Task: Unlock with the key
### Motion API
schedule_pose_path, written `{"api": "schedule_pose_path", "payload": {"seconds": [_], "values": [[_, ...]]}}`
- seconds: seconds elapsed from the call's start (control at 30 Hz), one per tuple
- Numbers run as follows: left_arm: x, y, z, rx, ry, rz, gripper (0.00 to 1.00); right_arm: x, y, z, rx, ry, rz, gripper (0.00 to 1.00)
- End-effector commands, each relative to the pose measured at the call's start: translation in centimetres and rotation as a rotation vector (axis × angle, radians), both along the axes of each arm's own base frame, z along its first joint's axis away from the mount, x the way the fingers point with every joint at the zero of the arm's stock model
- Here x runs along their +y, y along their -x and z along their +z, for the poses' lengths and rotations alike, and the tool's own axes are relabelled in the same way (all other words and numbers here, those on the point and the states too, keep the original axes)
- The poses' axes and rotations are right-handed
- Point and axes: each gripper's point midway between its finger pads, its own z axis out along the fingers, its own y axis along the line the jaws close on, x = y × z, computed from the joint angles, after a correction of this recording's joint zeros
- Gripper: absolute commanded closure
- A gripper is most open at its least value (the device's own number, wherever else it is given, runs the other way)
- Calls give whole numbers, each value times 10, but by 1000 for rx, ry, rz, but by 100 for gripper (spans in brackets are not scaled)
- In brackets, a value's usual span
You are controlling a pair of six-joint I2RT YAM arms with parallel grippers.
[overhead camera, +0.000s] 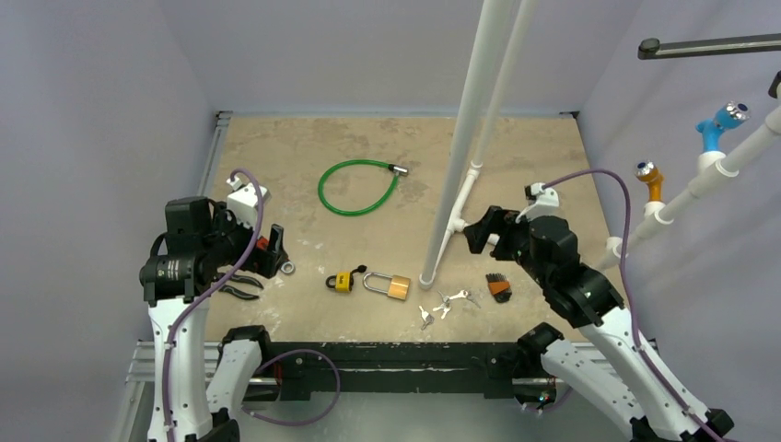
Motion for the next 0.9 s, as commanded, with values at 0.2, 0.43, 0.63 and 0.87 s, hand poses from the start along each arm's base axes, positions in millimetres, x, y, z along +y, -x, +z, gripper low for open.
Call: {"api": "schedule_pose_path", "payload": {"seconds": [0.2,0.43,0.63,0.87], "values": [[-5,-3,28,-68,18,-26,0,82,87,-25,187,-79,652,8],[-6,2,29,-67,17,-26,0,111,101,-6,137,-205,794,1],[-4,6,30,-75,1,-22,0,131,57,5,111,-382,618,1],[0,11,30,-91,-33,-24,0,103,23,-5,102,-612,233,1]]}}
